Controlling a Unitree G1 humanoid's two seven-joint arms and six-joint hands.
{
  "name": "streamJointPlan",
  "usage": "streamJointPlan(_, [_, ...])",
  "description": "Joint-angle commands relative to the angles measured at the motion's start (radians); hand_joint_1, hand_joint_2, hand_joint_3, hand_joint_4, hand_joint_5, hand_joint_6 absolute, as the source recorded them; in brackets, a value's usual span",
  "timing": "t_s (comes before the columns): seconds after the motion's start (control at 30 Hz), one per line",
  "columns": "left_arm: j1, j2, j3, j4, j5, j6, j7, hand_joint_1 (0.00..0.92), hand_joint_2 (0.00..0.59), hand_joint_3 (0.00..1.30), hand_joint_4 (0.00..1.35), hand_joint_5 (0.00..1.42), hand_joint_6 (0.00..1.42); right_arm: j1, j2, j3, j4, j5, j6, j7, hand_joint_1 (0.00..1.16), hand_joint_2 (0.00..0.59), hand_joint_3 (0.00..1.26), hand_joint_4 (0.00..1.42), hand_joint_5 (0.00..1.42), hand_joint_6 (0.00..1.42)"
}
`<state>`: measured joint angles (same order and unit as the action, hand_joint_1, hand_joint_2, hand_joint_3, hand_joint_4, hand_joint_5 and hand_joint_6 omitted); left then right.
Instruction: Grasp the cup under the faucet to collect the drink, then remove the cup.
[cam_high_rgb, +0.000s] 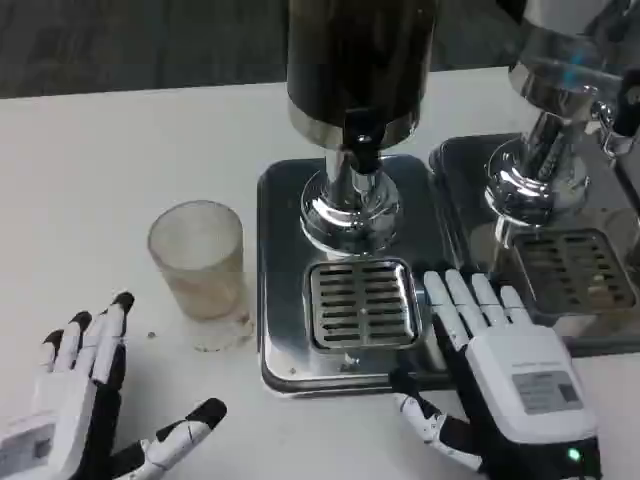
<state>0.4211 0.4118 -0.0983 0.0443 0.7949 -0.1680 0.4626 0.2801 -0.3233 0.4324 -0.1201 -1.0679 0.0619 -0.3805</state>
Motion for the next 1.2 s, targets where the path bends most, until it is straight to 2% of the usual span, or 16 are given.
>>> streamJointPlan(0.03, [-0.006, 0.003, -0.008, -0.01, 0.009, 0.006, 0.002, 0.0, 0.108, 0.0, 0.0, 0.0, 0.0, 0.005, 0.002, -0.011, -0.005, 0.009, -0.003, -0.019, 0.33, 0.433, 0.0, 0.0, 0.0, 0.0])
streamJointPlan(0.33, [-0.018, 0.003, -0.011, -0.014, 0.011, 0.01, 0.004, 0.0, 0.108, 0.0, 0.0, 0.0, 0.0, 0.003, 0.008, -0.017, 0.002, 0.014, -0.003, -0.018, 0.33, 0.433, 0.0, 0.0, 0.0, 0.0])
streamJointPlan(0.5, [-0.028, -0.015, 0.032, -0.052, -0.043, -0.008, 0.023, 0.0, 0.108, 0.0, 0.0, 0.0, 0.0, 0.0, 0.007, -0.02, 0.004, 0.014, -0.001, -0.012, 0.33, 0.433, 0.0, 0.0, 0.0, 0.0])
streamJointPlan(0.7, [-0.101, 0.001, 0.087, -0.02, -0.123, -0.058, 0.011, 0.0, 0.096, 0.0, 0.0, 0.0, 0.0, -0.005, 0.026, -0.013, 0.011, 0.004, 0.013, -0.016, 0.33, 0.433, 0.0, 0.0, 0.0, 0.0])
streamJointPlan(0.93, [-0.269, 0.054, 0.097, 0.208, -0.244, -0.157, -0.065, 0.0, 0.037, 0.0, 0.0, 0.0, 0.0, -0.019, 0.055, -0.011, 0.041, 0.005, 0.022, -0.027, 0.33, 0.433, 0.0, 0.0, 0.0, 0.0])
streamJointPlan(1.2, [-0.463, 0.06, 0.078, 0.541, -0.28, -0.28, -0.023, 0.0, 0.0, 0.0, 0.0, 0.0, 0.0, -0.022, 0.078, -0.01, 0.055, 0.003, 0.041, -0.045, 0.33, 0.433, 0.0, 0.0, 0.0, 0.04])
